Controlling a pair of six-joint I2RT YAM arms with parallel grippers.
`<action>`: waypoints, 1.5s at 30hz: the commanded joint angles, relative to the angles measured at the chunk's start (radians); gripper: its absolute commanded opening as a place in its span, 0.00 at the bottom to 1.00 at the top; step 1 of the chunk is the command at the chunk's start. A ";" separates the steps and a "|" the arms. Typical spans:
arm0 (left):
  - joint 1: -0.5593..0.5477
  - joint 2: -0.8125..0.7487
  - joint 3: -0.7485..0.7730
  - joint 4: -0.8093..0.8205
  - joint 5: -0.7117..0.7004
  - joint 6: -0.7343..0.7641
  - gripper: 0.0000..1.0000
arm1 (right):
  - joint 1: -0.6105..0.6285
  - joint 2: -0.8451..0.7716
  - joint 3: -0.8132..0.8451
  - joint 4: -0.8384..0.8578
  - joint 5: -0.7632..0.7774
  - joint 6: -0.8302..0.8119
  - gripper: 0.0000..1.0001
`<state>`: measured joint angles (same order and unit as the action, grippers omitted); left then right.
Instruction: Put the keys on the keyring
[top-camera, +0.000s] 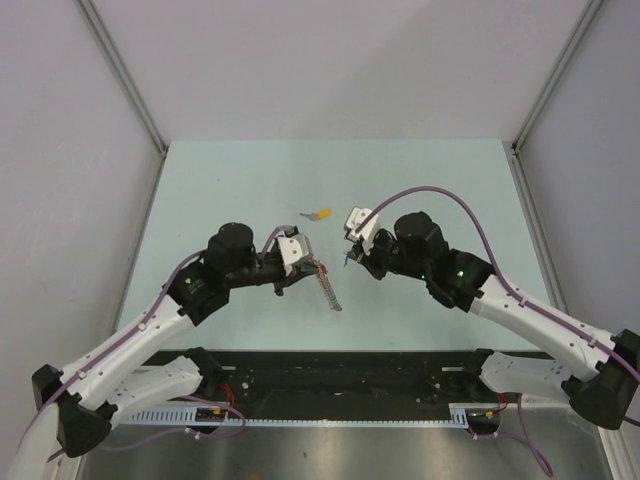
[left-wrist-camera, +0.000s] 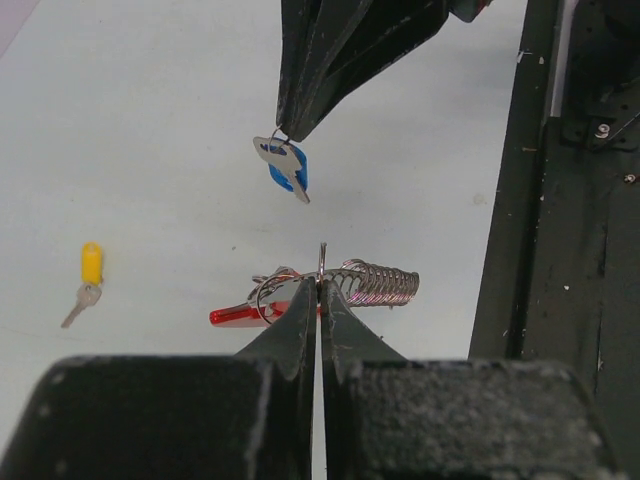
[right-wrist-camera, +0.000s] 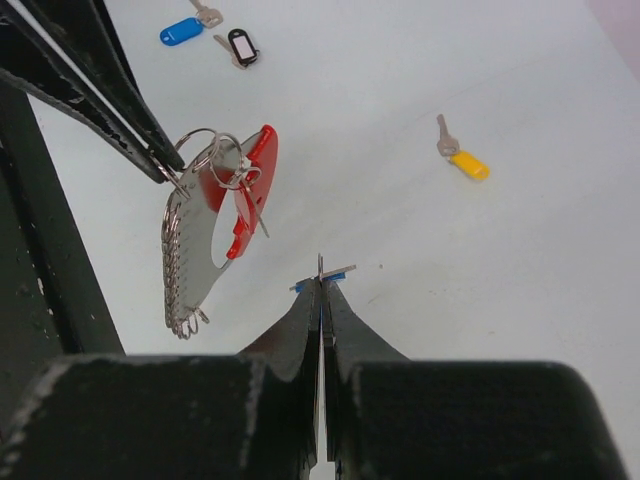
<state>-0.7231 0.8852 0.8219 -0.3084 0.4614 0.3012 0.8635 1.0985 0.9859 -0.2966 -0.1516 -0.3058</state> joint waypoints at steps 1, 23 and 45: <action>0.004 0.026 0.085 0.048 0.109 0.099 0.00 | 0.008 -0.068 0.017 -0.033 -0.008 -0.070 0.00; 0.004 0.093 0.097 0.083 0.210 0.213 0.00 | 0.019 -0.003 0.206 -0.277 -0.207 -0.208 0.00; 0.004 0.043 0.026 0.170 0.207 0.084 0.01 | 0.065 0.012 0.235 -0.315 -0.181 -0.250 0.00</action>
<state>-0.7231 0.9524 0.8490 -0.1986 0.6582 0.4179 0.9203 1.1061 1.1713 -0.6235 -0.3382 -0.5449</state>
